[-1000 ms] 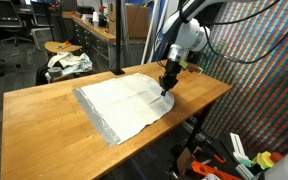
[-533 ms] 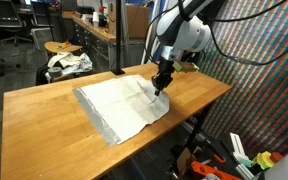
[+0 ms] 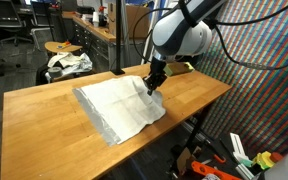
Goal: Fold the towel on the table
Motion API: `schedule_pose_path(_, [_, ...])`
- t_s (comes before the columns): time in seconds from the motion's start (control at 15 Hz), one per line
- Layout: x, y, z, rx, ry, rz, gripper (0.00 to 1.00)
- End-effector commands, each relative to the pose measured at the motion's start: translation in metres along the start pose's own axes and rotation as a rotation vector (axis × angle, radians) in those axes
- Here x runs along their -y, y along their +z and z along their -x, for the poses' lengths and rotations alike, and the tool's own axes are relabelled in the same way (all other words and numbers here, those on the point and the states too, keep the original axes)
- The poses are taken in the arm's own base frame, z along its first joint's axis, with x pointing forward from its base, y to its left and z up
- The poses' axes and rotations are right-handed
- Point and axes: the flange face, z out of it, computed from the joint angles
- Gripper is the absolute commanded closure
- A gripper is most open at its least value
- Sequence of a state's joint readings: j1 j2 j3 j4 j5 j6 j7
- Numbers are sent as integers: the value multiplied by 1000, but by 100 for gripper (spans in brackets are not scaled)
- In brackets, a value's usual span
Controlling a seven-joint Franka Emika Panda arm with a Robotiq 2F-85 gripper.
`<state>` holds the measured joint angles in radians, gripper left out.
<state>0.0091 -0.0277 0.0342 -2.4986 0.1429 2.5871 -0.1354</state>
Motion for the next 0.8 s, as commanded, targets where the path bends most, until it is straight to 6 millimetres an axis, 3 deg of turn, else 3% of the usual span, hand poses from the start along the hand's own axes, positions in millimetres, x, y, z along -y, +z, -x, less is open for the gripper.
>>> schedule_pose_path(0.0, [27,-8,15,-83,1,45,90])
schedule_pose_path(0.73, [99,-1,54,-161,-72,145,90])
